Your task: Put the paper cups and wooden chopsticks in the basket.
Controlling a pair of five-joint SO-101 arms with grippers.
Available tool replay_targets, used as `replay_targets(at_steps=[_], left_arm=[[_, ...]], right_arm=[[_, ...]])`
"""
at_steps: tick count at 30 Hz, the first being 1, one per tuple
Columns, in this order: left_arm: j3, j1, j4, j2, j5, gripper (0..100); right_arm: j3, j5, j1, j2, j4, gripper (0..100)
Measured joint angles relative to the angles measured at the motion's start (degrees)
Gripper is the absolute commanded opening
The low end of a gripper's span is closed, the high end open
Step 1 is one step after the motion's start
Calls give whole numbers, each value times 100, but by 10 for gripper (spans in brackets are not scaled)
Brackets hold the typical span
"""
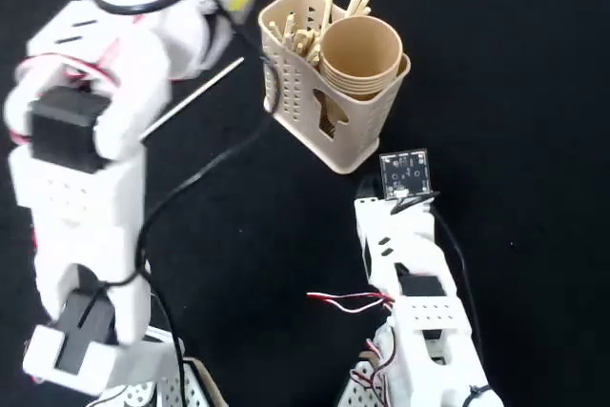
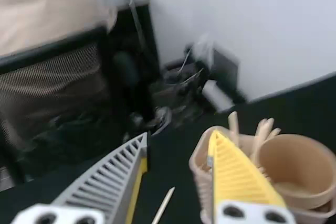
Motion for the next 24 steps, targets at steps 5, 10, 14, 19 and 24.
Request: replay_targets(at_steps=[5,10,14,19,24], left_arm=[[-607,-703,1284,1116,-835,191],[-484,-1758,1266,2822,-958,191],[-484,-2127,730,4299,-958,191],[-563,-2092,149,5468,-1292,192],[-1169,-1820,62,6303,-1433,192]], right_arm=[[0,0,0,0,0,15],[0,0,0,0,0,15],[0,0,0,0,0,15],[0,0,0,0,0,15],[0,0,0,0,0,15]])
